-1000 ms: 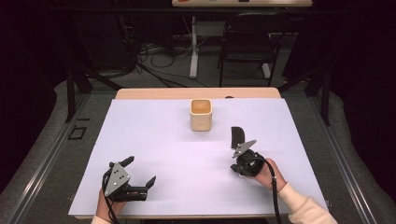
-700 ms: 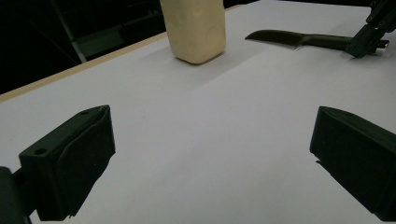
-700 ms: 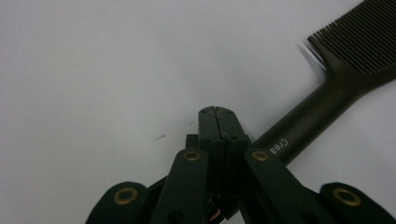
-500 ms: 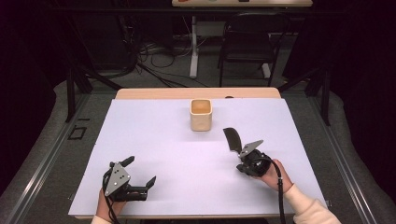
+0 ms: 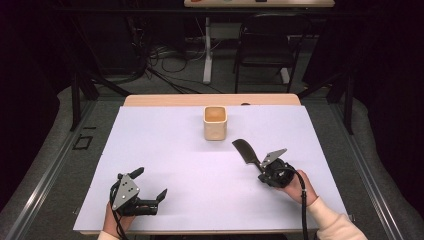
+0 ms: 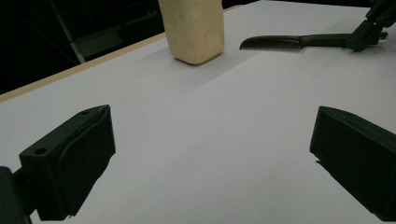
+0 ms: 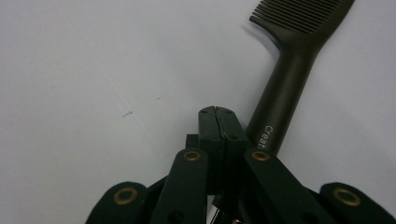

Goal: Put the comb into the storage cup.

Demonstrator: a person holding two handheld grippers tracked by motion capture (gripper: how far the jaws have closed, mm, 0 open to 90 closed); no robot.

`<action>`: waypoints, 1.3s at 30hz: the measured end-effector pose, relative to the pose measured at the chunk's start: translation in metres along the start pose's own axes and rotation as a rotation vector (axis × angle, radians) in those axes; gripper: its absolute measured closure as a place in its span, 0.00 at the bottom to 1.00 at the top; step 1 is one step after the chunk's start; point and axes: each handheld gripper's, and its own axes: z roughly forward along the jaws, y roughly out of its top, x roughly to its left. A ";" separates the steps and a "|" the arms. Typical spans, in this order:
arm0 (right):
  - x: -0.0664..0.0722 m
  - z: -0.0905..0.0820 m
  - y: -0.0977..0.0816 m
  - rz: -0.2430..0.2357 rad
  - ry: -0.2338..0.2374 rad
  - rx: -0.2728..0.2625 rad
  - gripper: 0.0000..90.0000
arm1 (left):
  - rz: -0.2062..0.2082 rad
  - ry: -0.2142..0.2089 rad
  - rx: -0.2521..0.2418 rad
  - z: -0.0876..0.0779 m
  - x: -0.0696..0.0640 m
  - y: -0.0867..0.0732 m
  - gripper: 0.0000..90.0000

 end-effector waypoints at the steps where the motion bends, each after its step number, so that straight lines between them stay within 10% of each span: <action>1: -0.001 0.000 -0.001 0.005 0.000 -0.001 1.00 | 0.000 0.000 0.000 0.000 0.000 0.000 0.00; 28: -0.013 -0.003 -0.009 0.059 -0.045 -0.009 1.00 | -0.002 0.005 0.005 0.000 0.000 0.000 0.00; 39: -0.001 -0.014 0.000 0.039 0.004 -0.011 0.77 | -0.002 0.004 0.002 0.000 0.000 0.000 0.00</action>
